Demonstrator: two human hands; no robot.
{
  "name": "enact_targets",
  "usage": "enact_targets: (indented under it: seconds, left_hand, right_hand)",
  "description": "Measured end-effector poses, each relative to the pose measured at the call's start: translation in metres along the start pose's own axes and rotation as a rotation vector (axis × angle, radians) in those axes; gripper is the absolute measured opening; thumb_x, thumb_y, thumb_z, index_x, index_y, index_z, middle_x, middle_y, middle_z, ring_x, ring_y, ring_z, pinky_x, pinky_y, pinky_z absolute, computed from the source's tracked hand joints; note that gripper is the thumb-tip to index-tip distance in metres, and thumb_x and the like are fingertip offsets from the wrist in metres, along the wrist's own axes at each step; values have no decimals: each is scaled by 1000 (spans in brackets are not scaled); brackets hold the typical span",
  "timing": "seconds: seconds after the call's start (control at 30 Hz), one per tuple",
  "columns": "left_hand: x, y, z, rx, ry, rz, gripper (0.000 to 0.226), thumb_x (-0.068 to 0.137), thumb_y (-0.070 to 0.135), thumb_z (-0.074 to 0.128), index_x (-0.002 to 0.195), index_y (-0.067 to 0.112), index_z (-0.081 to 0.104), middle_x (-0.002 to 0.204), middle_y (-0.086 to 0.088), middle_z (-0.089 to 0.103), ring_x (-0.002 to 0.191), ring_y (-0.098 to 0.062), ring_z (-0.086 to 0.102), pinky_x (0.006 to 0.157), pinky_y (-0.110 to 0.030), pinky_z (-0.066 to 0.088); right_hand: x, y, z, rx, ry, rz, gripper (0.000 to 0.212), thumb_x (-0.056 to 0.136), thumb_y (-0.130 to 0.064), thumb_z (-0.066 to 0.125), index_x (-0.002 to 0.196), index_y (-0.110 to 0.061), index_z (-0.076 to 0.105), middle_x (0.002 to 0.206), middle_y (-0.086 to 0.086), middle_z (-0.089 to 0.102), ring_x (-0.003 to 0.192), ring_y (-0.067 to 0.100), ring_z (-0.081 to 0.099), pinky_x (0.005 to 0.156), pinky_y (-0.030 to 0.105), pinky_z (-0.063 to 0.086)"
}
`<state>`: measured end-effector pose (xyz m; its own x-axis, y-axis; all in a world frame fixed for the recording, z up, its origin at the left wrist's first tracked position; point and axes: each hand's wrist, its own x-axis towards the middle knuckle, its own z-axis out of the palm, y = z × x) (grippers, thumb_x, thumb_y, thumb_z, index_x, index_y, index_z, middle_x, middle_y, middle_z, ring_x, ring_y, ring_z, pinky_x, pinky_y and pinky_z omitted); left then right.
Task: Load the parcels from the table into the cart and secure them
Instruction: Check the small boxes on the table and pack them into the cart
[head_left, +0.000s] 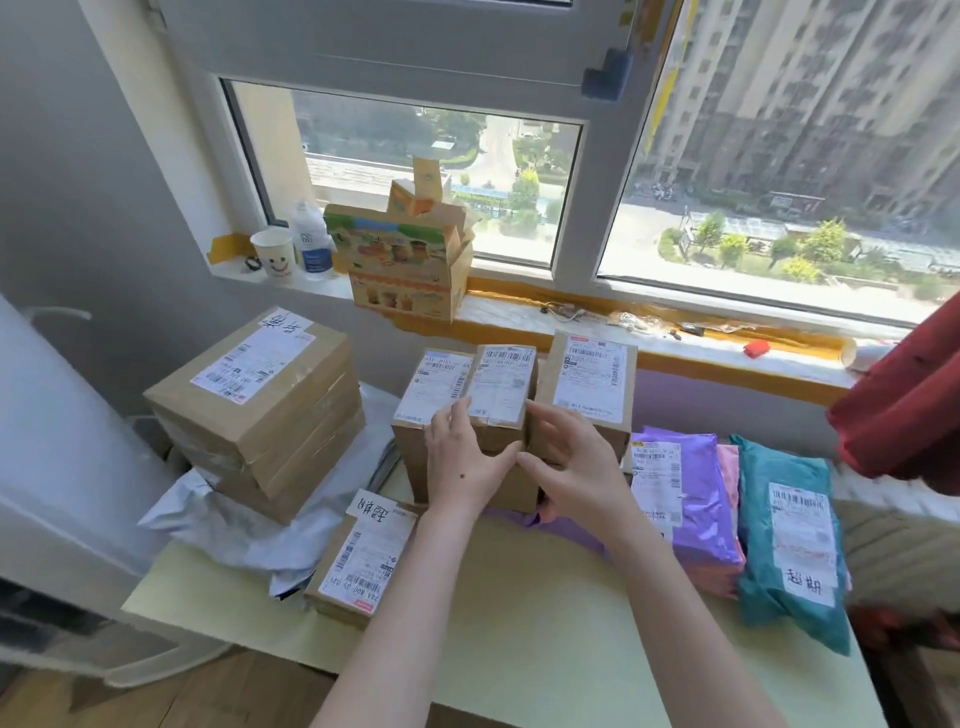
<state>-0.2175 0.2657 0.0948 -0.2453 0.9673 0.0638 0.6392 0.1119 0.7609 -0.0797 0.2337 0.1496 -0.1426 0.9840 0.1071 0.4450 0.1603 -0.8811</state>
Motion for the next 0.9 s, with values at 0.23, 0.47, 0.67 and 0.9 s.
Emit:
enact_targets:
  seconds: [0.23, 0.47, 0.67, 0.9]
  left_hand:
    - [8, 2, 10, 49, -6, 31, 76, 79, 45, 69, 140, 17, 34, 143, -9, 35, 133, -27, 26, 106, -37, 31]
    - [5, 7, 18, 74, 44, 8, 75, 78, 49, 67, 136, 15, 34, 139, -10, 36, 129, -27, 26, 105, -35, 29]
    - [1, 12, 22, 38, 95, 3, 76, 76, 48, 69, 135, 12, 36, 137, -9, 42, 127, -26, 30, 106, -36, 30]
    - [-7, 17, 8, -168, 240, 29, 70, 68, 34, 78, 126, 9, 48, 127, -7, 53, 121, -23, 39, 103, -37, 33]
  right_hand:
    - [3, -2, -2, 23, 27, 30, 55, 85, -5, 68, 136, -21, 51, 115, -24, 48, 102, -6, 56, 84, 2, 43]
    - [0, 1, -8, 9, 25, 36, 57, 86, -8, 68, 138, -22, 50, 116, -27, 46, 105, -1, 56, 89, 12, 50]
    - [-3, 9, -16, 13, 2, 50, 58, 86, -11, 68, 139, -23, 49, 126, -13, 49, 116, 7, 55, 100, 25, 48]
    - [-5, 13, -26, 28, 12, 66, 58, 85, -12, 70, 138, -25, 50, 134, -3, 51, 118, 10, 56, 102, 28, 48]
